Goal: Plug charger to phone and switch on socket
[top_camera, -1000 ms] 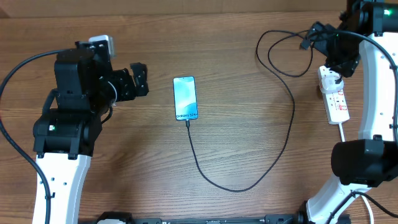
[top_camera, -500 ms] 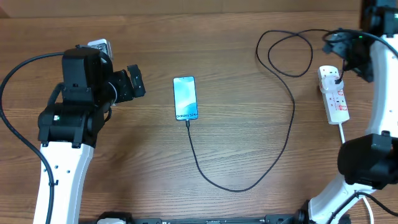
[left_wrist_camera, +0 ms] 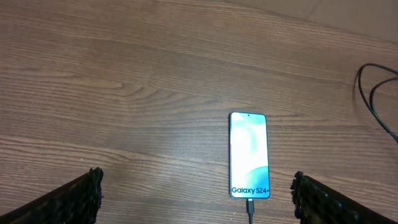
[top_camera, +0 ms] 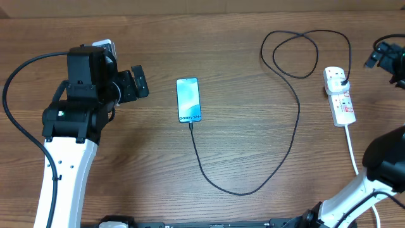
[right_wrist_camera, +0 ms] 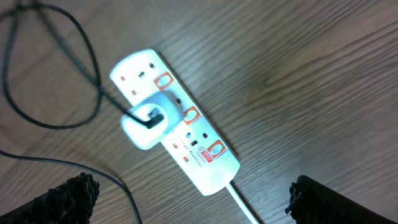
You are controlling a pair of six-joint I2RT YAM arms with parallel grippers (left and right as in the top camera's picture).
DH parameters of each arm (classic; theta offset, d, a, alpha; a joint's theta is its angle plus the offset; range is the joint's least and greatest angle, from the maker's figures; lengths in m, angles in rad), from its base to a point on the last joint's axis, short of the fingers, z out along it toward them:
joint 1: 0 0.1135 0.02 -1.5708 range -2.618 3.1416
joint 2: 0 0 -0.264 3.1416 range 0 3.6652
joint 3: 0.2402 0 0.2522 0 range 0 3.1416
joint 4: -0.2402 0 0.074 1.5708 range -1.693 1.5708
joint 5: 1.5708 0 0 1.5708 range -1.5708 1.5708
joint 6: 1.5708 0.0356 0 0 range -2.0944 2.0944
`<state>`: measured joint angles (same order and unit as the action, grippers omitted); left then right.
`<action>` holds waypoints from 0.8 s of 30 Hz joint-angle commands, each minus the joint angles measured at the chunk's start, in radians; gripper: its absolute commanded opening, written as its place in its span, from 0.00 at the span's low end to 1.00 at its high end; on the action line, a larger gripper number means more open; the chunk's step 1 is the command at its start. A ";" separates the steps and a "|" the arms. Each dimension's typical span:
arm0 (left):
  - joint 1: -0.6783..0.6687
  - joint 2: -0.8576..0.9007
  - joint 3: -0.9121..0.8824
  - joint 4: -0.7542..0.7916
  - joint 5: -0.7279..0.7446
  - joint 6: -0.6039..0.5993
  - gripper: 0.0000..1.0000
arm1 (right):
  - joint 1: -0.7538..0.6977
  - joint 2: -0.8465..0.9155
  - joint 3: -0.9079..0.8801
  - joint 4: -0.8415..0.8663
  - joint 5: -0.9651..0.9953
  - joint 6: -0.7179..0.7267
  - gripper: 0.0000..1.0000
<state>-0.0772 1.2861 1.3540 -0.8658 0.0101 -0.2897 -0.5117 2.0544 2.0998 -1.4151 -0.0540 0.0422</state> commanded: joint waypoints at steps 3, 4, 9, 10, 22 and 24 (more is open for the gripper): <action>-0.001 0.009 0.005 0.001 -0.018 -0.014 1.00 | -0.055 0.067 -0.006 -0.003 -0.098 -0.050 1.00; -0.001 0.009 0.005 0.001 -0.018 -0.013 1.00 | -0.063 0.069 -0.006 -0.002 -0.098 -0.051 1.00; -0.001 0.009 0.005 0.001 -0.018 -0.013 1.00 | -0.079 0.089 -0.006 0.009 -0.097 -0.051 1.00; -0.001 0.009 0.005 0.001 -0.018 -0.013 1.00 | -0.079 0.097 -0.006 0.013 -0.097 -0.051 1.00; -0.001 0.009 0.005 0.001 -0.018 -0.013 0.99 | -0.079 0.174 -0.148 0.154 -0.060 -0.050 1.00; -0.001 0.009 0.005 0.001 -0.018 -0.013 1.00 | -0.079 0.174 -0.194 0.194 -0.060 -0.051 1.00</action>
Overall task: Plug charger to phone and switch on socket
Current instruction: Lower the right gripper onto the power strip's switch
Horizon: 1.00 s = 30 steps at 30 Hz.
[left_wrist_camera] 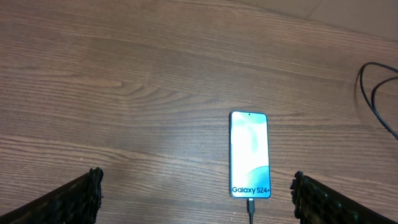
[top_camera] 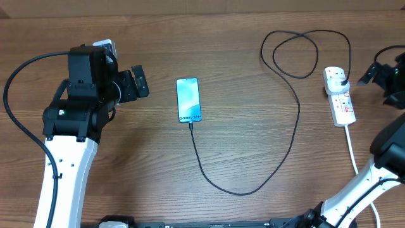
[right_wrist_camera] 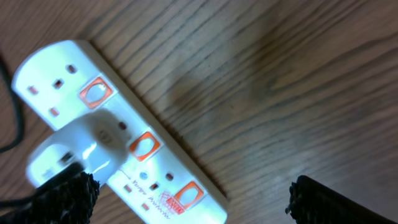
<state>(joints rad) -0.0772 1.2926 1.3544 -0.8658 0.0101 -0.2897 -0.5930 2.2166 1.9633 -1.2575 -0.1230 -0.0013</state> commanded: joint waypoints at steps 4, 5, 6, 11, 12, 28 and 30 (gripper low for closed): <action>-0.001 0.003 0.005 0.001 -0.018 -0.013 1.00 | 0.002 0.013 -0.148 0.109 0.009 -0.007 1.00; -0.001 0.003 0.005 0.001 -0.018 -0.013 1.00 | 0.002 0.013 -0.165 0.125 0.009 -0.007 1.00; -0.001 0.003 0.005 0.001 -0.018 -0.013 1.00 | 0.002 0.013 -0.179 0.138 0.009 -0.006 1.00; -0.001 0.003 0.005 0.001 -0.018 -0.013 1.00 | 0.002 0.013 -0.199 0.171 0.009 0.012 1.00; -0.001 0.003 0.005 0.001 -0.018 -0.013 1.00 | 0.002 0.013 -0.199 0.176 0.009 0.021 1.00; -0.001 0.003 0.005 0.001 -0.018 -0.013 1.00 | 0.005 0.019 -0.263 0.206 -0.002 0.030 1.00; -0.001 0.003 0.005 0.001 -0.018 -0.013 1.00 | 0.005 0.019 -0.272 0.213 -0.011 0.025 1.00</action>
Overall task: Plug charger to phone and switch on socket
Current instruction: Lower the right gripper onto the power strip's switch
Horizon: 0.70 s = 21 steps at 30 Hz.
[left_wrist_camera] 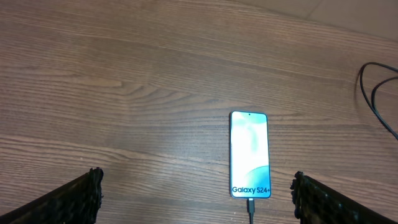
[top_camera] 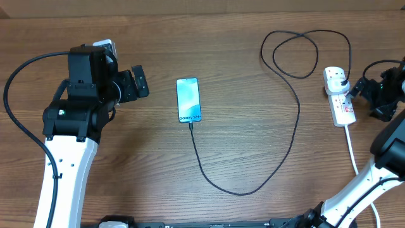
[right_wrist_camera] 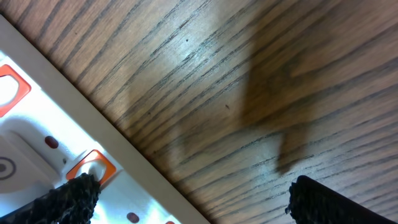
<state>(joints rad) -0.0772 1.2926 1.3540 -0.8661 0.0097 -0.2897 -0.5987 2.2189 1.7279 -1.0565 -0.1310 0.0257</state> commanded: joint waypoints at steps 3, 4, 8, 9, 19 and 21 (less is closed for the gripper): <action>-0.001 0.003 0.005 0.002 -0.018 -0.014 1.00 | 0.010 0.016 -0.039 0.015 -0.006 -0.005 1.00; -0.001 0.003 0.005 0.002 -0.018 -0.013 1.00 | 0.010 0.016 -0.039 0.017 -0.010 -0.005 1.00; -0.001 0.003 0.005 0.002 -0.018 -0.013 1.00 | 0.010 0.016 -0.039 0.031 -0.037 -0.005 1.00; -0.001 0.003 0.005 0.002 -0.018 -0.014 1.00 | 0.010 0.016 -0.039 0.031 -0.043 -0.005 1.00; -0.001 0.003 0.005 0.002 -0.018 -0.013 1.00 | 0.010 0.016 -0.039 0.046 -0.052 -0.005 1.00; -0.001 0.003 0.005 0.002 -0.018 -0.014 1.00 | 0.010 0.016 -0.039 0.050 -0.065 -0.005 1.00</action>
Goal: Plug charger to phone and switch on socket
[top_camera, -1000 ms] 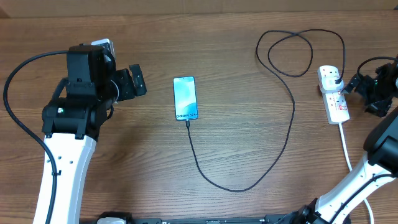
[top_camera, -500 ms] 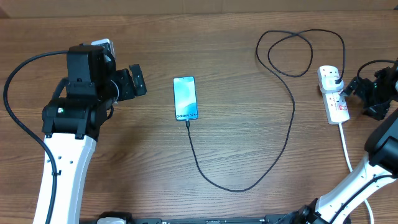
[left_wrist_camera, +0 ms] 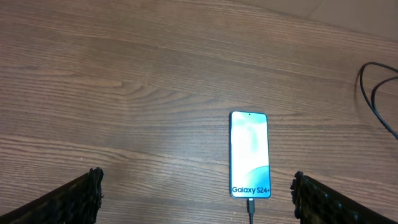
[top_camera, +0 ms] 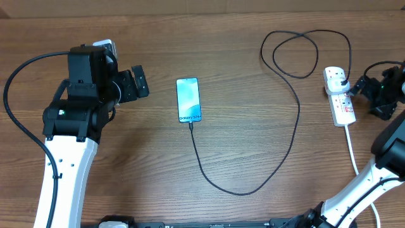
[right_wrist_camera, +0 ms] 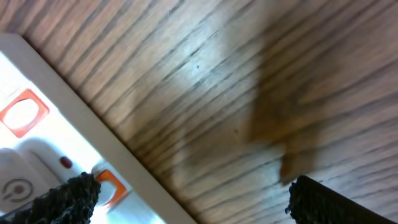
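The phone [top_camera: 188, 99] lies face up with its screen lit, also seen in the left wrist view as the phone [left_wrist_camera: 249, 154]. A black charger cable [top_camera: 209, 177] is plugged into its lower end and loops round to a white plug [top_camera: 335, 77] seated in the white power strip [top_camera: 342, 104]. My right gripper [top_camera: 374, 95] is low, just right of the strip, open. In its own view the strip [right_wrist_camera: 37, 155] fills the left, and one fingertip [right_wrist_camera: 69, 198] sits beside an orange switch [right_wrist_camera: 109, 185]; contact cannot be told. My left gripper [top_camera: 136, 82] hangs open left of the phone.
The cable makes a double loop [top_camera: 304, 54] at the back of the wooden table [top_camera: 253, 126]. The strip's white lead [top_camera: 352, 149] runs toward the front edge beside my right arm's base. My left arm's black cable arcs at the far left.
In the right wrist view the strip and its orange switches have shifted a little right and down, and the picture is blurred. The phone, the cable and my left arm are unchanged.
My right gripper was high at the right edge, with the whole strip and plug in its view. It then stood lower and nearer the strip, then close over the table beside the switches, where it is now. The phone stayed plugged in and lit, my left arm still.
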You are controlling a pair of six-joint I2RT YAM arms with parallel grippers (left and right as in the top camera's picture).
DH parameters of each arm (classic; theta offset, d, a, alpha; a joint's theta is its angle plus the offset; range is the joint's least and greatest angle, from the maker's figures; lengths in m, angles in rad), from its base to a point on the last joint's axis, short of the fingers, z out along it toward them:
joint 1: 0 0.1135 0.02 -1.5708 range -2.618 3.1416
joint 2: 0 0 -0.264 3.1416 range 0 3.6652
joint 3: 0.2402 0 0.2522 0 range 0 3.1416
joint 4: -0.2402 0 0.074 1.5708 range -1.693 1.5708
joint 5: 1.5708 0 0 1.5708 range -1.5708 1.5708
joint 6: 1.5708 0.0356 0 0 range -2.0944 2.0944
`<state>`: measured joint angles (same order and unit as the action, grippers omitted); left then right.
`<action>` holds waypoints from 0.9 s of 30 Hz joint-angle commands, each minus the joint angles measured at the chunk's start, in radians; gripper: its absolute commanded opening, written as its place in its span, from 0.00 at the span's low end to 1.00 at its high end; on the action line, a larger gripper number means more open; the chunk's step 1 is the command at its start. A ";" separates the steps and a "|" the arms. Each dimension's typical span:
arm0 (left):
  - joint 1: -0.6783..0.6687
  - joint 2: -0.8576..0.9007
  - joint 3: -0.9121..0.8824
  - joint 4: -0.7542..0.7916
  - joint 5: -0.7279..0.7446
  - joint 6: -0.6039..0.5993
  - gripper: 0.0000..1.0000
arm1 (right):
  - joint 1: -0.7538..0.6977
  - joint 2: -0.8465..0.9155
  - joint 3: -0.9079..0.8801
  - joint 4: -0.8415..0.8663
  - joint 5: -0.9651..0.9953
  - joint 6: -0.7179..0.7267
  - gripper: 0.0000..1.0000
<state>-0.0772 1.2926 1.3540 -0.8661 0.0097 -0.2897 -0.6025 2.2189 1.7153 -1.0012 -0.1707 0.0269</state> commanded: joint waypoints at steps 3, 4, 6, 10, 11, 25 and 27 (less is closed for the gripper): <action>-0.001 0.003 0.005 0.002 -0.018 -0.014 1.00 | 0.014 0.016 -0.026 -0.003 -0.033 -0.006 1.00; -0.001 0.003 0.005 0.002 -0.018 -0.013 1.00 | 0.014 0.016 -0.026 -0.005 -0.033 -0.006 1.00; -0.001 0.003 0.005 0.002 -0.018 -0.014 1.00 | 0.014 0.016 -0.026 -0.009 -0.032 -0.006 1.00; -0.001 0.003 0.005 0.002 -0.018 -0.014 1.00 | 0.014 0.016 -0.027 -0.020 -0.033 -0.006 1.00; -0.001 0.003 0.005 0.002 -0.018 -0.014 1.00 | 0.014 0.016 -0.027 -0.028 -0.033 -0.015 1.00; -0.001 0.003 0.005 0.002 -0.018 -0.013 1.00 | 0.024 0.016 -0.026 -0.039 -0.028 -0.028 1.00; -0.001 0.003 0.005 0.002 -0.018 -0.013 1.00 | 0.026 0.016 -0.024 -0.031 0.002 -0.010 1.00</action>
<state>-0.0772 1.2926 1.3544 -0.8661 0.0097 -0.2897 -0.6025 2.2189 1.7145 -1.0367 -0.1864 0.0196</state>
